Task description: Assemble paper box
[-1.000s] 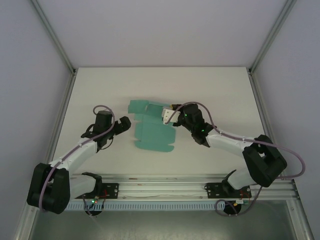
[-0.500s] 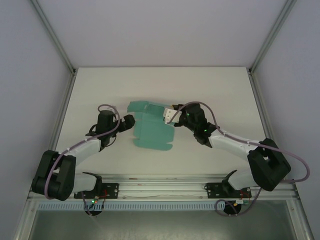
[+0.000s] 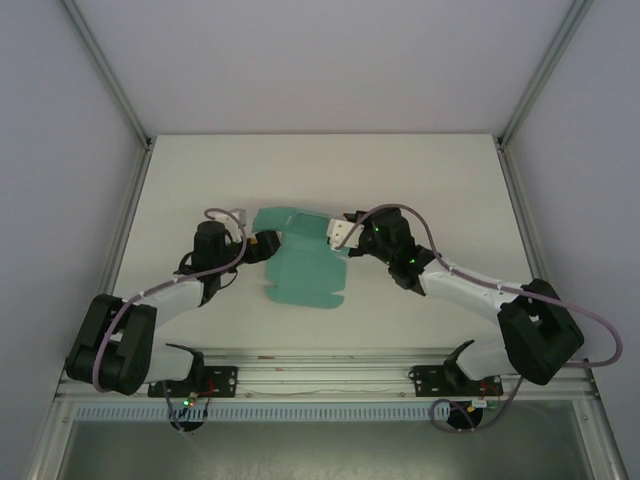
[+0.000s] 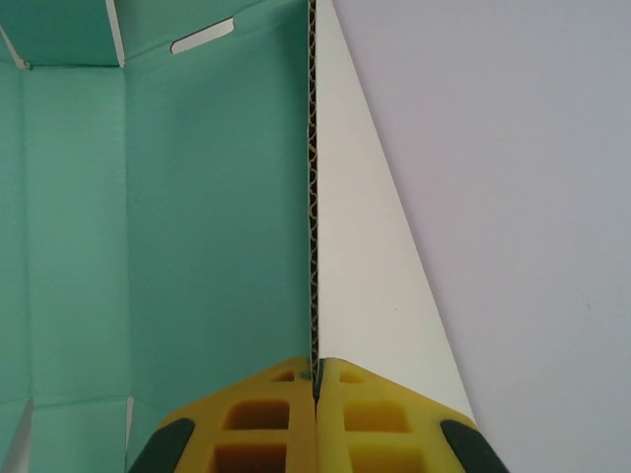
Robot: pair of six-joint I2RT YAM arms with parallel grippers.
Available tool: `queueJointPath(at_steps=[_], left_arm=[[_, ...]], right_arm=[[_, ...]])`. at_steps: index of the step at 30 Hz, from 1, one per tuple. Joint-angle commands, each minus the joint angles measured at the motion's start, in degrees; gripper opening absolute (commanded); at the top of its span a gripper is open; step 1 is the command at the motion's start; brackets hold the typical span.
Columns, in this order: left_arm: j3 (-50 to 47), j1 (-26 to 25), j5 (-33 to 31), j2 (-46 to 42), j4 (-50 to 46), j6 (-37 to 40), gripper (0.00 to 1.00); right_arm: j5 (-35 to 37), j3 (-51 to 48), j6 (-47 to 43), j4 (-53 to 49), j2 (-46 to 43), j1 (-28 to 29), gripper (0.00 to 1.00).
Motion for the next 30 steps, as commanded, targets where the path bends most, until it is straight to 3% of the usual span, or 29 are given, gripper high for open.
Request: queueJointPath(at_steps=[1,15,23,30], left_arm=[[-0.8,0.4,6.9,1.6,7.9,0.8,0.86],[-0.5,-0.1,16.0,7.7,18.8,-2.7,0.51],[0.1,-1.5,17.7,8.8,20.6,-2.6,0.42],[1.7,-3.4,16.4,9.9,18.1,-1.4,0.23]], right_arm=[[-2.5,0.7,1.5,-1.7,-2.2,-0.3,0.00],[-6.2,0.9,4.5,-3.0,-4.5,-1.2,0.00],[-8.0,1.0,6.0,-3.4,-5.4,-1.5,0.00],[-8.8,0.8,6.9,-3.4,-6.0,-1.8,0.00]])
